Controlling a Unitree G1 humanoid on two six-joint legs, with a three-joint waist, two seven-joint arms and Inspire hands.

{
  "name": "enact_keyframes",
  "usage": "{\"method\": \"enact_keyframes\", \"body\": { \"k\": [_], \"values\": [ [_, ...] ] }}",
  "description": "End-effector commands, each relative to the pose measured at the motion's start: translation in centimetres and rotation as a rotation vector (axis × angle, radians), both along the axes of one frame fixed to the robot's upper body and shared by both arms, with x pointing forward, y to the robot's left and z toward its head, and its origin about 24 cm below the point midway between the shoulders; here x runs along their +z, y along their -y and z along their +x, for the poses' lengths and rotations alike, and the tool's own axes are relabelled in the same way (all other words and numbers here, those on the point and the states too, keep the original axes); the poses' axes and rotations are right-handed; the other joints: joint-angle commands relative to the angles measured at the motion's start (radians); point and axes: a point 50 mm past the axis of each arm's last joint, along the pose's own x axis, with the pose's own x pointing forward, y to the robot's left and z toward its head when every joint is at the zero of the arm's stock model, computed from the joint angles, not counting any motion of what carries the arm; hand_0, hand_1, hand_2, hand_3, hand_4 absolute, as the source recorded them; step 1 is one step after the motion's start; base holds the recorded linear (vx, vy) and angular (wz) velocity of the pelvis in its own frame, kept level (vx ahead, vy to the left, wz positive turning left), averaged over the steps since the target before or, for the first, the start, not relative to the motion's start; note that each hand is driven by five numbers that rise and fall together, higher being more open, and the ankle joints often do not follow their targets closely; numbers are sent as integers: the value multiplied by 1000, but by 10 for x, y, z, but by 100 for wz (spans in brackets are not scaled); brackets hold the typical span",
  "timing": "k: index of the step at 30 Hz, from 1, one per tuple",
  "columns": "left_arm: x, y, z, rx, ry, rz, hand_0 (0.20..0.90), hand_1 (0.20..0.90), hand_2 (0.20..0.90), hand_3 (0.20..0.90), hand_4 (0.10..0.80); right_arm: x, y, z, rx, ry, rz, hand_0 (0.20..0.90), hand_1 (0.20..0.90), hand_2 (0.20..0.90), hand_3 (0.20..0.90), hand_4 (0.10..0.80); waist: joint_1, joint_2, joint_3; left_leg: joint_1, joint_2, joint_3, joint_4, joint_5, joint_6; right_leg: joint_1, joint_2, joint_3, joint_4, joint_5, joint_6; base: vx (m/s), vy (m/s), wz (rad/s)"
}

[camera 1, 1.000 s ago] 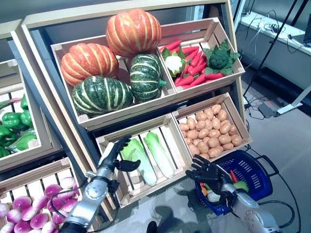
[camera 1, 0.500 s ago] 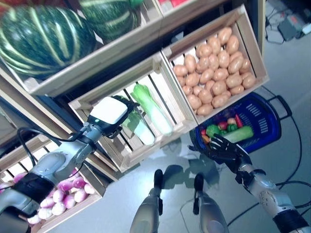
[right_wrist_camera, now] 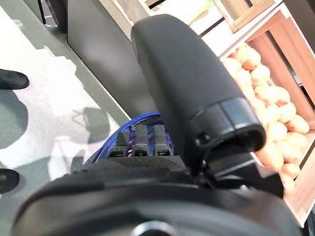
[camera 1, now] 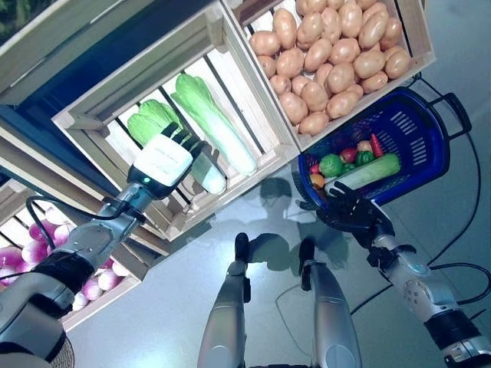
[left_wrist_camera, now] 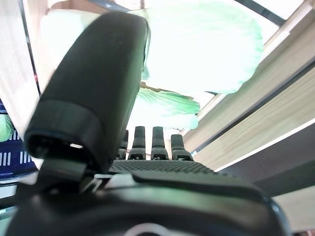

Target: Put vegetables into the basket

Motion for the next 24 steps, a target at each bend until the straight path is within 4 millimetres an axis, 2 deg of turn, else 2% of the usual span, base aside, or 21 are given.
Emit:
{"method": "enact_keyframes", "body": {
  "k": [1,13,24],
  "values": [
    [56,-11,9,76,204,14,900,900,900,900,800,48,-6,11,3,233,62,900,900,900,900,800,-16,-33,0,-83,-29,24,164,-88,28,62,20,-1,-84,53,-17,-60,5,1],
    [70,-24,12,137,346,128,900,900,900,900,800,61,-4,19,0,285,93,900,900,900,900,800,-20,-35,0,-171,-20,37,205,-94,28,-29,31,8,-34,40,-25,-41,10,2],
    [82,-34,20,198,420,132,900,900,900,900,800,69,-9,22,6,311,120,900,900,900,900,800,-36,-59,0,-230,-19,44,205,-91,36,-106,46,11,-25,60,-21,-31,26,1]
  ]
}}
